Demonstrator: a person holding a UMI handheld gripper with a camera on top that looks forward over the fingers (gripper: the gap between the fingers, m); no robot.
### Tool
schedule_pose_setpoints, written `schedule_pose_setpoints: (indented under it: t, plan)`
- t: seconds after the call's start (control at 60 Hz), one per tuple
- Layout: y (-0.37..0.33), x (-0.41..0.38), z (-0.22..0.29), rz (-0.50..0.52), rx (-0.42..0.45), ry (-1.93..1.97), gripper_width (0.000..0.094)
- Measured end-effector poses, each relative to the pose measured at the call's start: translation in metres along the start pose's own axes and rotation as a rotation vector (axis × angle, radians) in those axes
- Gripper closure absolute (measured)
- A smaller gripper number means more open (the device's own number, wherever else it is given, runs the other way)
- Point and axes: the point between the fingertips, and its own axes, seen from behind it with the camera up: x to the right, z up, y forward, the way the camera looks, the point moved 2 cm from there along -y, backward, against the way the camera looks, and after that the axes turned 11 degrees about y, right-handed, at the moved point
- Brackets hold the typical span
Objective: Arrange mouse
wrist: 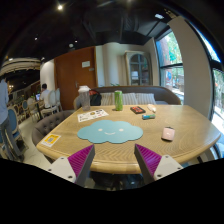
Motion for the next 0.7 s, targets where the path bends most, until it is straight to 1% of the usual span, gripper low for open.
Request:
schedule_pose_setpoints:
  t: [0.167, 0.2, 0.35, 0.433, 0.533, 0.583, 0.7]
  plan:
    - [0.010, 0.013, -0.006, -0.015, -0.001, 0.009, 0.0106]
    - [0.008, 0.016, -0.001, -0.027, 0.001, 0.006, 0.0108]
    - [0.024, 0.052, -0.004, -0.068, 0.027, 0.009, 0.0113]
    - [0.035, 0.087, 0.000, -0.098, 0.033, 0.005, 0.0111]
    - [0.052, 0.146, 0.008, -0.187, 0.041, -0.006, 0.0110]
    - [0.062, 0.170, 0.013, -0.216, 0.047, -0.012, 0.0109]
    - [0.091, 0.215, 0.014, -0.266, 0.020, 0.014, 0.0112]
